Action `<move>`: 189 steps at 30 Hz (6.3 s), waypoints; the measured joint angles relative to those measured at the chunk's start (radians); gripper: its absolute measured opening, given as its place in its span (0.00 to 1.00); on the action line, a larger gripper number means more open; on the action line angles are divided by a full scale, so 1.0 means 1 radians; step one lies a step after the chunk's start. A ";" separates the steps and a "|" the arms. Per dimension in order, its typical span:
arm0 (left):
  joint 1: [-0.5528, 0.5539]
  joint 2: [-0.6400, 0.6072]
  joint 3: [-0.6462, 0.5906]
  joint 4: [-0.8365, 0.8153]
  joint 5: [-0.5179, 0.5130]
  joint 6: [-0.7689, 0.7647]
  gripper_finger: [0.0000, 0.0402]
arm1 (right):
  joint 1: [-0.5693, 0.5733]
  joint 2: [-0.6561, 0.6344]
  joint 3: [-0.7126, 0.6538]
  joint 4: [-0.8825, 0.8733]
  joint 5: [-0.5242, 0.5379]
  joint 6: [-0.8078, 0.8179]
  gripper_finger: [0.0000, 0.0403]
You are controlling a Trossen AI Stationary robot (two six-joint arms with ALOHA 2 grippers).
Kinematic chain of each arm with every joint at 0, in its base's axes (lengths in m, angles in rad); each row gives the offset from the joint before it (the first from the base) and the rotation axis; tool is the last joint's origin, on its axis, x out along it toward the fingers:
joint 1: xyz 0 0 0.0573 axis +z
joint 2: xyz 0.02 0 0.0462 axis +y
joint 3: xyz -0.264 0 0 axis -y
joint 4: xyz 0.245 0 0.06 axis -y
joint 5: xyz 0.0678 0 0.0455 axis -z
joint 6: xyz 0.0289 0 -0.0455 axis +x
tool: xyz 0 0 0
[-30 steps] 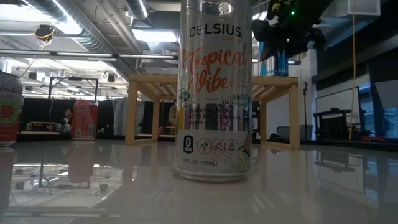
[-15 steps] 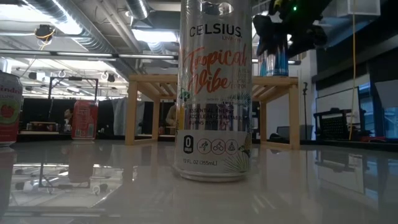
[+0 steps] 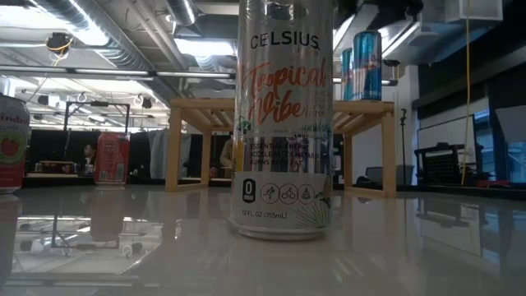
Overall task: Place canned beverage on shelf
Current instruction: Put the top white and yellow soda can on the shelf
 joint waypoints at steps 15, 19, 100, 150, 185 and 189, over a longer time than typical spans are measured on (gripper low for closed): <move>0.000 0.018 0.000 0.021 0.001 -0.006 0.03 | 0.167 0.000 0.274 -0.019 -0.353 -0.177 0.93; -0.001 0.054 0.000 0.009 0.027 -0.012 0.14 | 0.292 0.010 0.168 0.003 -0.356 -0.103 0.93; -0.098 0.034 -0.293 0.057 0.069 -0.079 0.45 | 0.333 0.346 0.096 -0.053 -0.633 0.190 0.93; 0.016 0.773 0.335 -0.130 0.133 -0.104 0.59 | 0.963 0.158 0.053 -0.563 -0.356 0.737 0.93; 0.033 0.835 0.313 -0.207 0.114 -0.053 0.88 | 0.962 0.158 0.053 -0.576 -0.357 0.738 0.93; 0.029 0.856 0.312 -0.172 0.121 -0.032 0.88 | 0.962 0.158 0.053 -0.577 -0.354 0.738 0.93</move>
